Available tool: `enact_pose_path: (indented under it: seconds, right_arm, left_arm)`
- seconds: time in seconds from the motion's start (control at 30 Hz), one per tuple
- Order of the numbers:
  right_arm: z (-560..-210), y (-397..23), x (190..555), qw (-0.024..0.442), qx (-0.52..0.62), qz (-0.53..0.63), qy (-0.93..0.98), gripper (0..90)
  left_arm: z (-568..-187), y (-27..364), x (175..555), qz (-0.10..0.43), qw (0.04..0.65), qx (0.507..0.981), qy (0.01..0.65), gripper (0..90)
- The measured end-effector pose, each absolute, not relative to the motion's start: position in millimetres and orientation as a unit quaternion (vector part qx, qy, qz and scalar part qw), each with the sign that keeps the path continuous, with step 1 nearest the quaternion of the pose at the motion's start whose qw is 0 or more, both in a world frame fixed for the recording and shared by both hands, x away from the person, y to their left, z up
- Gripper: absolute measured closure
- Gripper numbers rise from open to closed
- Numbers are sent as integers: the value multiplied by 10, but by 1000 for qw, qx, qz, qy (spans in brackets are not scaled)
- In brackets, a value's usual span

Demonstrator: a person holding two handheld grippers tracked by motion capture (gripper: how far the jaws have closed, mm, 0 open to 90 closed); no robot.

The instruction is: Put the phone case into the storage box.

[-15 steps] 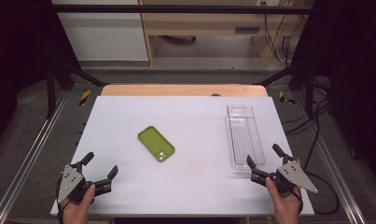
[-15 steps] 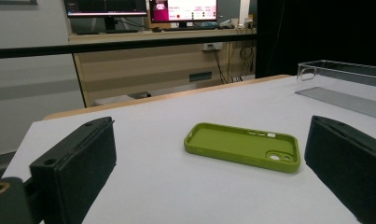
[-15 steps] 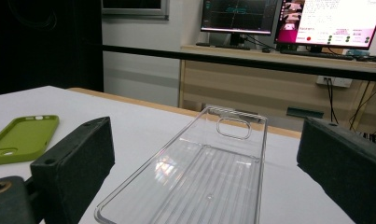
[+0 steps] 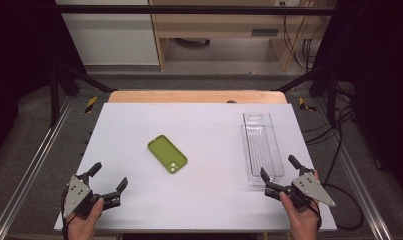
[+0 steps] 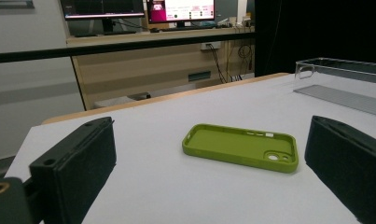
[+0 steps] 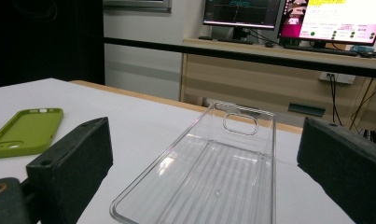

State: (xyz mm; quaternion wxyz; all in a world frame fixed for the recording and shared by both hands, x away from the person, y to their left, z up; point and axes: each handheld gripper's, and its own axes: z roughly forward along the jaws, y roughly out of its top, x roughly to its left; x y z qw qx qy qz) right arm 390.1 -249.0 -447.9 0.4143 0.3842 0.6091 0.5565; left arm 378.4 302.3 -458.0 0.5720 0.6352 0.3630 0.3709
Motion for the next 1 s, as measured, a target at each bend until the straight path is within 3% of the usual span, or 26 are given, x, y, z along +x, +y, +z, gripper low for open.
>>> enact_pose_path:
  seconds: [0.27,0.47,0.63,1.0]
  right_arm:
    - [-4376,-2403,3907,400,385,566,609,20]
    - [-4137,-2271,3949,362,374,590,617,22]
    - [-3954,-2086,4082,364,348,581,639,22]
    - [-3838,-1310,4618,312,328,545,706,44]
  left_arm:
    - [-4584,3012,3781,363,574,632,373,13]
    - [-4583,3023,3788,357,581,628,375,14]
    - [-4588,2999,3791,353,581,630,375,13]
    - [-4606,2995,3820,357,573,632,381,13]
